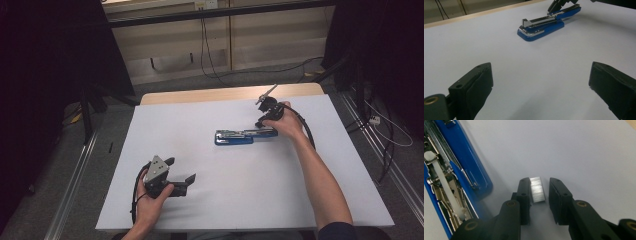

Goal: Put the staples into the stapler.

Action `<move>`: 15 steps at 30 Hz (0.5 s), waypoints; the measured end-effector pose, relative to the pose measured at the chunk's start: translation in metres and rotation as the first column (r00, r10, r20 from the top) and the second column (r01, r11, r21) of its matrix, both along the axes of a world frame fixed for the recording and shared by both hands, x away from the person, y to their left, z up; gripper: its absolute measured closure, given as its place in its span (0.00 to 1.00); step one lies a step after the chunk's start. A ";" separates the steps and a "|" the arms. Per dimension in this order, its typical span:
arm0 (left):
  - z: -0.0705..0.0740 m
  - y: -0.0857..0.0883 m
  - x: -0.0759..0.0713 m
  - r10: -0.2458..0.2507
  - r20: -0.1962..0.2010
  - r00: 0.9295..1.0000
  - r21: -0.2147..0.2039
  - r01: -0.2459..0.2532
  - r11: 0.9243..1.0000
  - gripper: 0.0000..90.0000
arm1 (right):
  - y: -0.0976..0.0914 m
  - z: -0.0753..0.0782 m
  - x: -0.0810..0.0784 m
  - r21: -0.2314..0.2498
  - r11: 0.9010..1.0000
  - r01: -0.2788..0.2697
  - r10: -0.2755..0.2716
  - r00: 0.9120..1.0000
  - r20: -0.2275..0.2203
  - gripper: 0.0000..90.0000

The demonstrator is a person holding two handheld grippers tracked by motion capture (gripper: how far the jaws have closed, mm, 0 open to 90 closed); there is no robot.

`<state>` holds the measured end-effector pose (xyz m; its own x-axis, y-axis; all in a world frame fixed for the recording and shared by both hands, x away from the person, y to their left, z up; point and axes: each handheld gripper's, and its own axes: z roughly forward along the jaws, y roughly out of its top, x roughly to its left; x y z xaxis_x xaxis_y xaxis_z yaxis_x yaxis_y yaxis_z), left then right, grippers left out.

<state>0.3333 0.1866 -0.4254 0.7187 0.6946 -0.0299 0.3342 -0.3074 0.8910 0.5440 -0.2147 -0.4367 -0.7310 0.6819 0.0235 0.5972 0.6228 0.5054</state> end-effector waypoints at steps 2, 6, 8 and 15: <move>0.000 0.000 0.000 -0.002 0.001 1.000 0.002 0.002 1.000 0.06 | 0.000 0.000 0.000 0.000 1.000 -0.003 0.003 1.000 -0.001 0.81; 0.000 0.000 0.000 -0.005 0.003 1.000 0.003 0.005 1.000 0.06 | -0.001 -0.001 0.000 0.015 1.000 -0.007 0.008 1.000 -0.014 0.88; 0.000 0.000 0.000 -0.005 0.002 1.000 0.005 0.005 1.000 0.06 | 0.000 0.000 -0.001 0.015 1.000 -0.003 0.004 1.000 -0.015 0.88; 0.000 0.000 0.000 -0.003 0.002 1.000 0.005 0.003 1.000 0.06 | 0.000 0.000 0.000 0.016 1.000 -0.002 0.003 1.000 -0.016 0.88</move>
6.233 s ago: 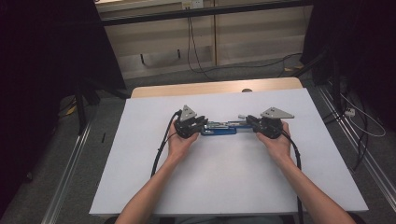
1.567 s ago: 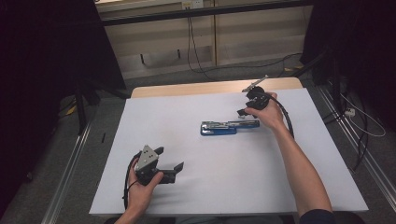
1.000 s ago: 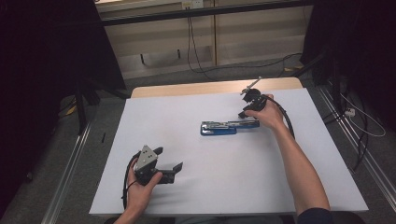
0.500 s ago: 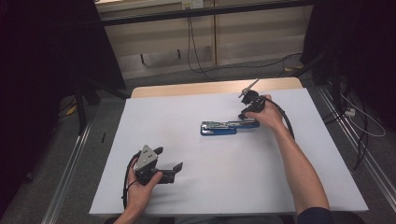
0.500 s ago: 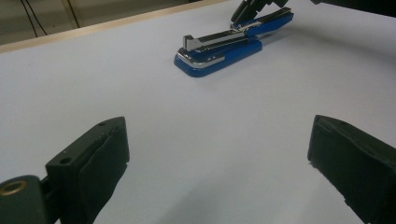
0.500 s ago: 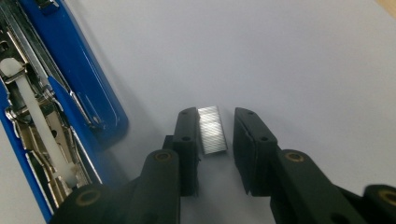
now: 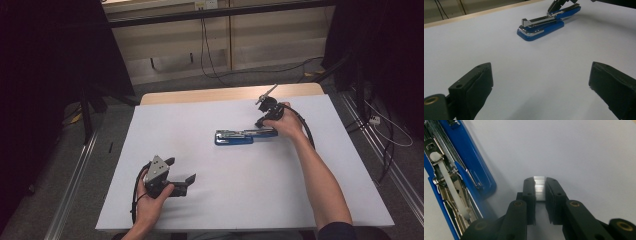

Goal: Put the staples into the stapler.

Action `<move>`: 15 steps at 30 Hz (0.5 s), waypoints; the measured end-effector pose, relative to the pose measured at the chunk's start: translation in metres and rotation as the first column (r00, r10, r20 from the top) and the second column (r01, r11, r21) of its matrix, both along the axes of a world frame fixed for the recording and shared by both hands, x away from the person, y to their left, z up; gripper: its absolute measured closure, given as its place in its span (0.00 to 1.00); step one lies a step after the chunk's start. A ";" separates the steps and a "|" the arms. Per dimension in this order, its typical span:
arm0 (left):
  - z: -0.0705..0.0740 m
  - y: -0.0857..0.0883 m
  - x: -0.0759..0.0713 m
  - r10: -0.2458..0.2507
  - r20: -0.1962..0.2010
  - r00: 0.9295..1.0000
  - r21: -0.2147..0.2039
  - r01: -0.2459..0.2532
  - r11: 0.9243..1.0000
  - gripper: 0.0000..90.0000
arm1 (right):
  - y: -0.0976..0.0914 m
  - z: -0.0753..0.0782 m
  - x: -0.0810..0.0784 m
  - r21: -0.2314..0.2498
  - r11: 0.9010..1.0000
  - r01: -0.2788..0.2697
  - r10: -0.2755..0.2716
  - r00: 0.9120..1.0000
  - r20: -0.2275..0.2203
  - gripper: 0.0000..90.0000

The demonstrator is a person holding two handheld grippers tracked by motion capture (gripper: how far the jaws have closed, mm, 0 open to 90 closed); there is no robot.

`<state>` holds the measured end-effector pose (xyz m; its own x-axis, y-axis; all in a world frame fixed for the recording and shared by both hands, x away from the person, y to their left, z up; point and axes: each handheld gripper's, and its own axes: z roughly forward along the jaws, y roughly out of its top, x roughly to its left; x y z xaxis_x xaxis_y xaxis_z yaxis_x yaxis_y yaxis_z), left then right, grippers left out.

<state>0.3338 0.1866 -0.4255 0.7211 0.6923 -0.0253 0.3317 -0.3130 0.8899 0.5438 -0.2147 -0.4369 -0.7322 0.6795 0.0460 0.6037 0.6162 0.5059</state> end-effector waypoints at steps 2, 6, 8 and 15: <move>0.000 0.000 0.000 0.000 0.000 1.000 0.000 0.000 1.000 0.06 | 0.000 0.000 0.000 0.000 1.000 0.003 -0.003 1.000 -0.001 0.88; 0.000 0.000 0.000 0.004 -0.002 1.000 -0.006 -0.004 1.000 0.06 | 0.000 0.001 -0.001 -0.001 1.000 0.015 -0.015 1.000 -0.002 0.88; 0.000 0.001 0.000 0.003 0.001 1.000 -0.003 -0.003 1.000 0.06 | 0.000 0.001 -0.001 0.003 1.000 0.015 -0.015 1.000 0.005 0.88; 0.001 0.001 0.000 0.007 0.003 1.000 -0.005 -0.007 1.000 0.06 | -0.001 0.007 -0.003 0.021 1.000 0.023 -0.024 0.999 0.029 0.88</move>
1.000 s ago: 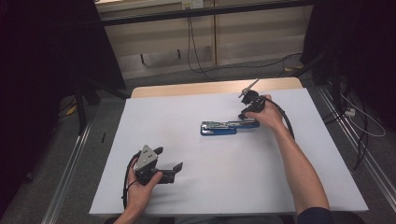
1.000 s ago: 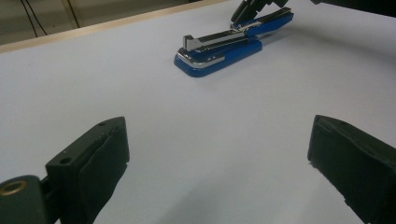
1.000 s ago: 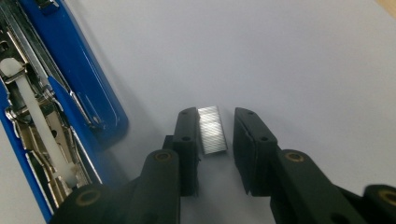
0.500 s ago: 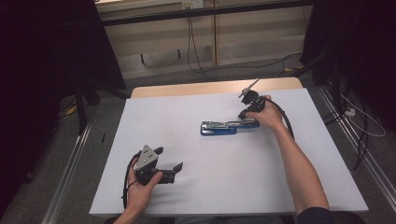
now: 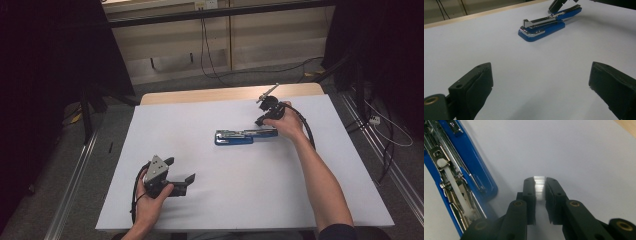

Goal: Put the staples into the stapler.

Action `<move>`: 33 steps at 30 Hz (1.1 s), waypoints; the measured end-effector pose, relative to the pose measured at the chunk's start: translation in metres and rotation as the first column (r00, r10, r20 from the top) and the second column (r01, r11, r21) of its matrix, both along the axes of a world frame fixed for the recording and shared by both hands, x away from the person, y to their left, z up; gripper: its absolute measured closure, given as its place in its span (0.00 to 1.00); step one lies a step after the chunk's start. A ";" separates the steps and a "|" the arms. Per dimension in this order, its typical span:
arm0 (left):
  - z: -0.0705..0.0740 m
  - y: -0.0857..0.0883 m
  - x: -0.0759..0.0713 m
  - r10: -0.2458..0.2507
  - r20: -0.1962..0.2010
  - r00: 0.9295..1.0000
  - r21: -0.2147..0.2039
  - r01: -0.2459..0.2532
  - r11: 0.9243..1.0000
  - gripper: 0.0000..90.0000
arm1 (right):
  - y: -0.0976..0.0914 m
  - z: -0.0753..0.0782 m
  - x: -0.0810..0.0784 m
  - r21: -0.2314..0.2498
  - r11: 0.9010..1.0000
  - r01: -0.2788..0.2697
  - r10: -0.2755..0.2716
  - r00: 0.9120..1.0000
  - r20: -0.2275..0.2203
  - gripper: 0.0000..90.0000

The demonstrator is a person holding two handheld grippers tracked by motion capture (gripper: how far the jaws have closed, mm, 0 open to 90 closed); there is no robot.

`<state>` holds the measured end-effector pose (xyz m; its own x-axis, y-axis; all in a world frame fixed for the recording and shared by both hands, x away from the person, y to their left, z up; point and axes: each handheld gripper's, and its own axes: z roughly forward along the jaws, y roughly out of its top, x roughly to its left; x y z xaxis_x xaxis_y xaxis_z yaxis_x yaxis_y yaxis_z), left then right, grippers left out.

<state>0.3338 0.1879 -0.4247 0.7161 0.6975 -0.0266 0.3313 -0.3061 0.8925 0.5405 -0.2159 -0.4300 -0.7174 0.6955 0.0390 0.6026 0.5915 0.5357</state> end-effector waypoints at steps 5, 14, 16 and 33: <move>0.000 0.000 0.001 0.005 -0.004 1.000 -0.002 -0.005 1.000 0.06 | 0.000 0.005 -0.001 0.015 1.000 0.001 -0.001 1.000 0.026 0.88; -0.001 0.000 0.001 -0.002 -0.008 1.000 0.002 0.002 1.000 0.06 | -0.001 0.010 -0.005 0.044 0.999 0.004 -0.006 0.999 0.054 0.88; -0.001 0.000 0.001 0.000 -0.009 1.000 0.000 0.000 1.000 0.06 | 0.000 0.012 -0.006 0.065 0.998 -0.006 0.001 0.998 0.068 0.88; -0.001 -0.001 0.001 0.003 -0.009 1.000 0.000 -0.003 1.000 0.06 | 0.003 0.031 -0.021 0.126 0.991 -0.042 0.026 0.991 0.129 0.88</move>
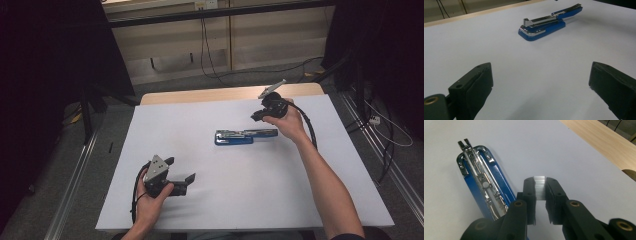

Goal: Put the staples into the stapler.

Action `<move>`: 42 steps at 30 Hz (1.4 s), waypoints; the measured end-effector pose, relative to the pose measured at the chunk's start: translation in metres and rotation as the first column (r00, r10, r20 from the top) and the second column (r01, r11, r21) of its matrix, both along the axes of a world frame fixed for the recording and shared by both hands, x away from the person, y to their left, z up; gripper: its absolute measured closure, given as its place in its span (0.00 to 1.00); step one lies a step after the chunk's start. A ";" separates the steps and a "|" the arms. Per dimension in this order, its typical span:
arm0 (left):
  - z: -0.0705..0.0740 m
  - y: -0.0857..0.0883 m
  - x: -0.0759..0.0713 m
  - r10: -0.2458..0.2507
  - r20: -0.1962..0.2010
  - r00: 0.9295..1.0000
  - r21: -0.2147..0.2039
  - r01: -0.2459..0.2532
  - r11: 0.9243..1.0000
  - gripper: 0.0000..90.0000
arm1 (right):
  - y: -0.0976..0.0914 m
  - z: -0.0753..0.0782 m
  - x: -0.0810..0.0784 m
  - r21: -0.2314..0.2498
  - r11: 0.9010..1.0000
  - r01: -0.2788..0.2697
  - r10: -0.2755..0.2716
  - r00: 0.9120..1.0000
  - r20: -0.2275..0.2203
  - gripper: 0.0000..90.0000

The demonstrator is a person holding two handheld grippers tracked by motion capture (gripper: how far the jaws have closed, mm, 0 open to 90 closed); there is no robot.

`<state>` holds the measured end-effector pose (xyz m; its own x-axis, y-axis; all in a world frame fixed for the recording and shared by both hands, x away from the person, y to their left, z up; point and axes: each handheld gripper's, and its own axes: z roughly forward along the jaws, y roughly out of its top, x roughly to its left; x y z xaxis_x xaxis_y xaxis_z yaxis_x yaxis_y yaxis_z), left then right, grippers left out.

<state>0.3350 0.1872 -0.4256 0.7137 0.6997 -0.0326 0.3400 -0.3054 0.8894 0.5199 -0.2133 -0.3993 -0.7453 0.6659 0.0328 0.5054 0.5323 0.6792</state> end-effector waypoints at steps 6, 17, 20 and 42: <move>0.000 0.000 0.001 -0.006 -0.003 1.000 0.001 0.006 1.000 0.06 | 0.002 -0.001 -0.004 0.013 1.000 -0.020 0.020 1.000 -0.002 0.88; 0.001 -0.002 0.000 -0.013 0.009 1.000 -0.005 0.013 1.000 0.06 | 0.013 0.003 -0.012 0.039 0.995 -0.088 0.087 0.996 0.012 0.88; 0.002 -0.002 0.000 -0.010 0.012 1.000 -0.012 0.010 1.000 0.06 | 0.018 0.003 -0.013 0.038 0.994 -0.107 0.107 0.994 0.011 0.88; 0.002 -0.002 0.000 -0.014 0.009 1.000 -0.008 0.014 1.000 0.06 | 0.052 0.000 -0.018 0.051 0.974 -0.220 0.218 0.975 0.049 0.88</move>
